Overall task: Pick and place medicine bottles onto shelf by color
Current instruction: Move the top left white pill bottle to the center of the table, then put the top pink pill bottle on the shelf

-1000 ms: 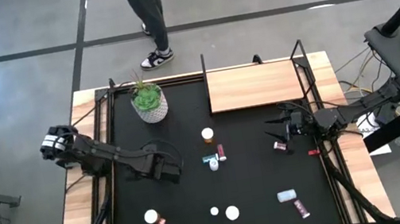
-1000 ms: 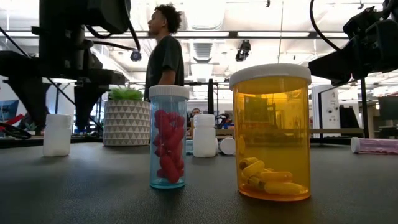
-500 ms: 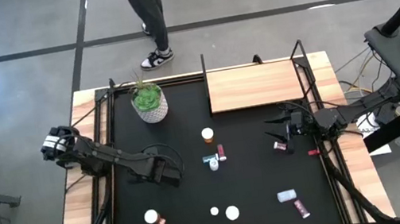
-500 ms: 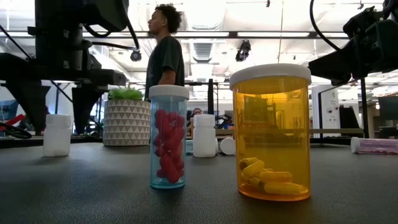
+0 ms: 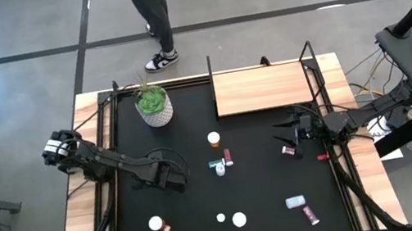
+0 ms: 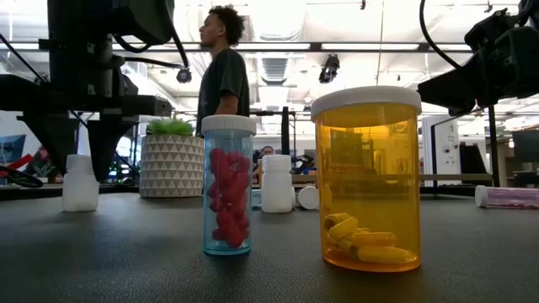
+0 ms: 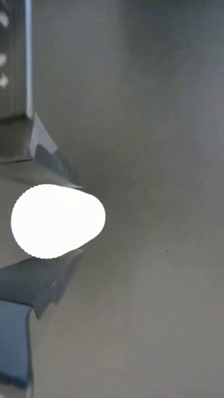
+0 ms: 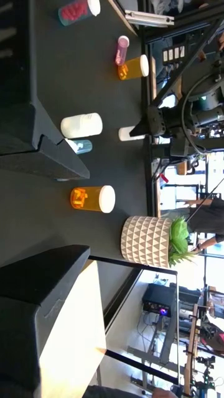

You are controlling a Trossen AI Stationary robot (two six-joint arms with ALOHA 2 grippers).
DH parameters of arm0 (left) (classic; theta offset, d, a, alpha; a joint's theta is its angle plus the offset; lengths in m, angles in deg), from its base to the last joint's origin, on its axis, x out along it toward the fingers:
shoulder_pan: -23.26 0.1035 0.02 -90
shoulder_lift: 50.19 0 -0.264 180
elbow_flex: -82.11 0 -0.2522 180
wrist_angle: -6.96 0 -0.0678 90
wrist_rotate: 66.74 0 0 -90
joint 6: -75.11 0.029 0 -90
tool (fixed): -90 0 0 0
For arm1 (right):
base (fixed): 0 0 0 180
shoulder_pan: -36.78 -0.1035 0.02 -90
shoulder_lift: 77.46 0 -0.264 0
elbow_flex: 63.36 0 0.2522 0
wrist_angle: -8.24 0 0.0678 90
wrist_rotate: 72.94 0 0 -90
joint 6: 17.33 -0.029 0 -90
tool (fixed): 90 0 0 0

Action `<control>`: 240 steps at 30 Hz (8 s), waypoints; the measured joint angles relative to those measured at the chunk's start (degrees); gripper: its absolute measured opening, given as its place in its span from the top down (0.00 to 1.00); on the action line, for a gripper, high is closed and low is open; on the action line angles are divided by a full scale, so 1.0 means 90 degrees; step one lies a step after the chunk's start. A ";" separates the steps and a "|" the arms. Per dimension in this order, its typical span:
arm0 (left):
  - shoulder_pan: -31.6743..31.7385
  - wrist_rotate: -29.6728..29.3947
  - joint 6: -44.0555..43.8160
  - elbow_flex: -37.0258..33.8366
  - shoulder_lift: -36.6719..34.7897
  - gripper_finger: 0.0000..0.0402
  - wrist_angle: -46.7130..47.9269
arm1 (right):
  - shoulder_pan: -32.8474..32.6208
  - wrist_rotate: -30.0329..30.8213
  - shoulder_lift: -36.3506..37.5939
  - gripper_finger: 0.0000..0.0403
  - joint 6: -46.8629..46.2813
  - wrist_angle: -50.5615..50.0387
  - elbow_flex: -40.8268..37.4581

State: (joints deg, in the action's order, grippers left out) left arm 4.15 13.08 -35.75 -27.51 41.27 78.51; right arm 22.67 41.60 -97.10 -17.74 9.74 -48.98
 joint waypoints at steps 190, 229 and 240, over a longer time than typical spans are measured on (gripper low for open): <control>0.1197 -0.3392 1.0556 -0.6263 -0.5879 0.33 -0.7187 | 0.0000 0.0000 -0.0002 0.56 0.0001 0.0000 -0.0001; 0.1200 -0.3402 1.0557 -0.6266 -0.9132 0.33 -0.7185 | 0.0000 -0.0065 0.0002 0.56 0.0178 0.0577 0.0001; 0.1200 -0.3404 1.0556 -0.6266 -1.0018 0.33 -0.7207 | 0.0000 -0.0073 -0.0001 0.56 -0.0524 0.0583 0.0000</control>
State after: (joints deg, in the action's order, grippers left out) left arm 14.94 -17.55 59.25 -83.90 -48.89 13.64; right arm 22.67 40.94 -97.11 -22.45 14.99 -48.99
